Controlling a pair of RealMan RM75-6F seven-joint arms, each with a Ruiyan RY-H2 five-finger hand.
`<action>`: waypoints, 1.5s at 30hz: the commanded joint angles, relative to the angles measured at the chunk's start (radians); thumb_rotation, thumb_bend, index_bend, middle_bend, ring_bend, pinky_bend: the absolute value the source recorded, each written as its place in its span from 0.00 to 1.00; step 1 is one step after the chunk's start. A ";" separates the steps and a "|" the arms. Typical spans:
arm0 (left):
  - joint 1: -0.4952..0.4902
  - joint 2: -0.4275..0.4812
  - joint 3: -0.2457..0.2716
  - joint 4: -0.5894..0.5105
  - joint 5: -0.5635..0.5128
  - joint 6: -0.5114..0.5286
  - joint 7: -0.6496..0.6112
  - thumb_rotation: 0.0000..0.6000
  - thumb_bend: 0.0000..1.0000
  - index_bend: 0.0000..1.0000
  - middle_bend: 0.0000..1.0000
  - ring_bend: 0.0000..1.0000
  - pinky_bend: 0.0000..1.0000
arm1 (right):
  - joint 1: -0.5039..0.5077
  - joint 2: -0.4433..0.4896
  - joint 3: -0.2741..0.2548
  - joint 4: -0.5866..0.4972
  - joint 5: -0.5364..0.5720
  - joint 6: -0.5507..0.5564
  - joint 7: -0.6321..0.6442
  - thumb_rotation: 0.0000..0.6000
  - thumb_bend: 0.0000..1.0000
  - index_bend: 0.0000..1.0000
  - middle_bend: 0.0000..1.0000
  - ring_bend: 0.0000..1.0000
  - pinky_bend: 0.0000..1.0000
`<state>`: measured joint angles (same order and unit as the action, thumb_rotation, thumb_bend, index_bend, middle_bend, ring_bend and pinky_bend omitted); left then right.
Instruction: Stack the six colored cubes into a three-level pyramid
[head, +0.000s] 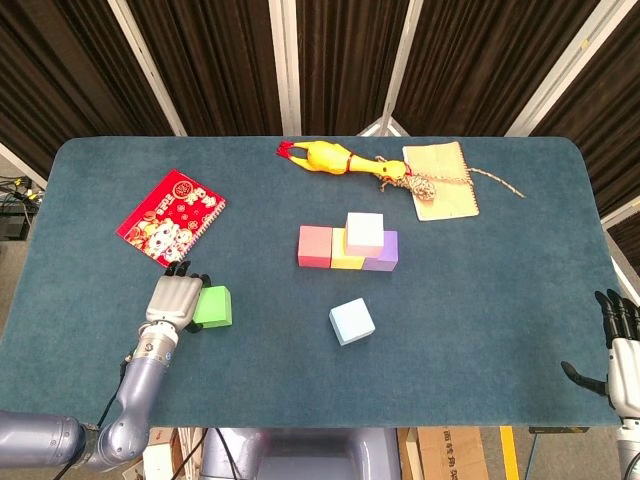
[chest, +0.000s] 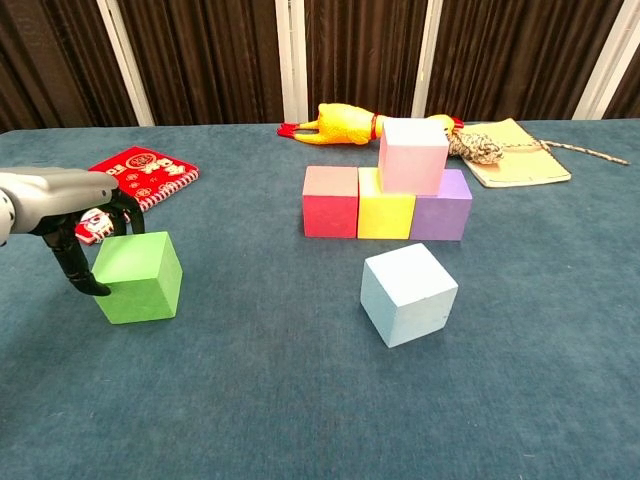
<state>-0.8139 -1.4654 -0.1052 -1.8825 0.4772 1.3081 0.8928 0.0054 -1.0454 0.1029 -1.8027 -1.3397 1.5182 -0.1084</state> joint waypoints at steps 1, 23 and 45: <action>-0.002 -0.004 -0.003 -0.001 -0.004 0.002 0.002 1.00 0.26 0.32 0.35 0.07 0.04 | 0.001 0.000 0.001 0.000 0.003 -0.002 0.001 1.00 0.15 0.07 0.07 0.00 0.00; -0.108 0.299 -0.215 -0.056 -0.085 -0.334 -0.135 1.00 0.40 0.36 0.38 0.10 0.06 | 0.014 -0.024 0.021 0.015 0.070 -0.027 -0.062 1.00 0.15 0.08 0.07 0.00 0.00; -0.479 0.223 -0.198 0.272 -0.237 -0.575 -0.160 1.00 0.40 0.34 0.35 0.09 0.05 | 0.035 -0.055 0.055 0.035 0.161 -0.047 -0.113 1.00 0.15 0.08 0.07 0.00 0.00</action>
<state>-1.2681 -1.2318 -0.3198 -1.6224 0.2684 0.7398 0.7225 0.0396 -1.1014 0.1574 -1.7690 -1.1799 1.4723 -0.2228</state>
